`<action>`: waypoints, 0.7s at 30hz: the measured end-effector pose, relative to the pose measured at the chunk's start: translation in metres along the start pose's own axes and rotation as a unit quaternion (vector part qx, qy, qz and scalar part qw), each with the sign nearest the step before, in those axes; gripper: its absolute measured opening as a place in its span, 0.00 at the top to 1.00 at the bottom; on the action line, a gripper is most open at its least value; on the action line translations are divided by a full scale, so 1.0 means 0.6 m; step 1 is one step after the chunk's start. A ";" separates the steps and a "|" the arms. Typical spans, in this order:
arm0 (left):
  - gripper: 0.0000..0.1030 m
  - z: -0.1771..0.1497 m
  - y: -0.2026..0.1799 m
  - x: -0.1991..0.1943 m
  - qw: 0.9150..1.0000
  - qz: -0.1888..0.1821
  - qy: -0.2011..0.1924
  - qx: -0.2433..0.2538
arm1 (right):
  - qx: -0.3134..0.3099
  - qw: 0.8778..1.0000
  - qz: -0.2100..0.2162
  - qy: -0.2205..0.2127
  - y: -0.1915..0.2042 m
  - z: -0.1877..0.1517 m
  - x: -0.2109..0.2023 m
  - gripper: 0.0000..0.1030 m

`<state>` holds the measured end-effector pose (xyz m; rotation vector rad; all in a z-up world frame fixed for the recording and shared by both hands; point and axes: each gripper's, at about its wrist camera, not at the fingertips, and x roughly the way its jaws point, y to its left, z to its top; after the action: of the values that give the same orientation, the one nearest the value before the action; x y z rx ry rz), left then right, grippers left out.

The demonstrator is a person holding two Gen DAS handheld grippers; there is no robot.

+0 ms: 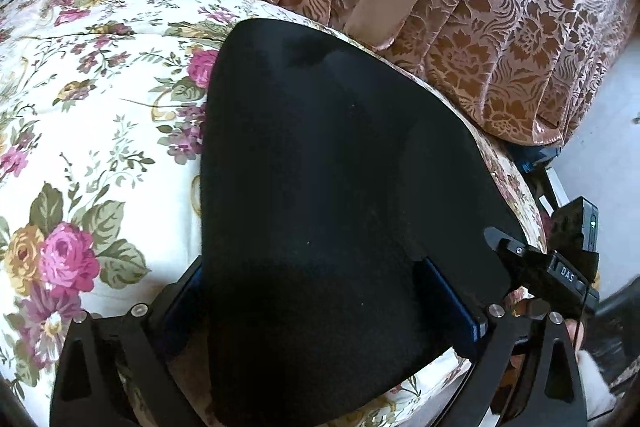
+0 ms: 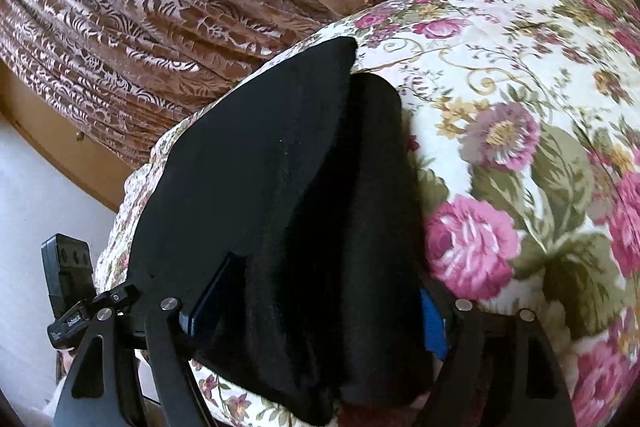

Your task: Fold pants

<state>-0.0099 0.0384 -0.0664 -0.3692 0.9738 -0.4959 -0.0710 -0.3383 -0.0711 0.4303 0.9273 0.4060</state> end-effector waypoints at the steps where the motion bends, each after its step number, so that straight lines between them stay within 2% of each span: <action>1: 0.01 0.001 -0.002 0.003 1.000 0.000 0.003 0.001 | 0.000 1.000 0.002 0.000 0.000 0.001 0.003 0.20; 18: 0.00 0.031 -0.029 0.045 0.999 0.000 0.030 0.016 | -0.002 1.000 0.003 -0.002 0.001 0.016 0.028 0.18; 21: 0.08 0.030 -0.030 0.039 0.999 -0.002 0.024 0.022 | -0.017 1.000 -0.003 -0.006 0.009 0.013 0.024 0.24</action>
<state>0.0121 0.0117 -0.0644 -0.3221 1.0067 -0.5305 -0.0576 -0.3277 -0.0740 0.3981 0.9093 0.4128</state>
